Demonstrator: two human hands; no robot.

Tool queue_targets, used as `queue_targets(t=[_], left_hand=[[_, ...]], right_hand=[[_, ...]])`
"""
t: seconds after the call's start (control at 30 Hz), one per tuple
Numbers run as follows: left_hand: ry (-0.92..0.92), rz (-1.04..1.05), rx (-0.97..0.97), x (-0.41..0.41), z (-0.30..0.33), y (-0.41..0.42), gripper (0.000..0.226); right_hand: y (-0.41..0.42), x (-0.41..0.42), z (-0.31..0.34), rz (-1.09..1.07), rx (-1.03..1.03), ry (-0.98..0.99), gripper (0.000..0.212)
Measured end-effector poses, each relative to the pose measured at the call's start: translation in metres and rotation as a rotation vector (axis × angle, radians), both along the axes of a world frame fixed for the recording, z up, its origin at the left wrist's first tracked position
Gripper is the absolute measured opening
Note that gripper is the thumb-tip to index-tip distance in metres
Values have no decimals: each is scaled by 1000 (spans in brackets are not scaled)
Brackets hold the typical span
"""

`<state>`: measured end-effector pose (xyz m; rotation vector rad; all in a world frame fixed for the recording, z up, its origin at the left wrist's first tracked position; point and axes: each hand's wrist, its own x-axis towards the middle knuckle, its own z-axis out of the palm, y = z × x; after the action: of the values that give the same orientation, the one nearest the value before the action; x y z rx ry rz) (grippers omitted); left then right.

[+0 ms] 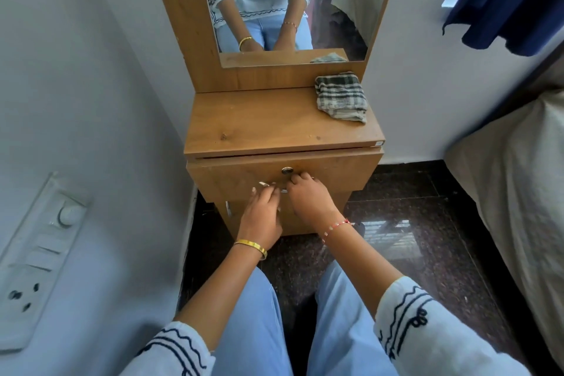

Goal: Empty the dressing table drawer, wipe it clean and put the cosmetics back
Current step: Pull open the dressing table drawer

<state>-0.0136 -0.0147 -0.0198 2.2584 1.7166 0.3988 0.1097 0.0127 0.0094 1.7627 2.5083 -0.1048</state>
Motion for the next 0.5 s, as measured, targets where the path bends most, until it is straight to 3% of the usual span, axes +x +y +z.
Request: queue_targets(t=[0.17,0.37,0.5], left_hand=[[-56,-49,158,-10,0,-19,40],[-76,-88,491,-9,18,-34,30],[-40,11,509,-13,23,-41,27]], right_hand=[[-39,6,-3,20,-5,57,32],[-66,9,13,25,-134,75,30],[-73,16,31,48,107,179,21]])
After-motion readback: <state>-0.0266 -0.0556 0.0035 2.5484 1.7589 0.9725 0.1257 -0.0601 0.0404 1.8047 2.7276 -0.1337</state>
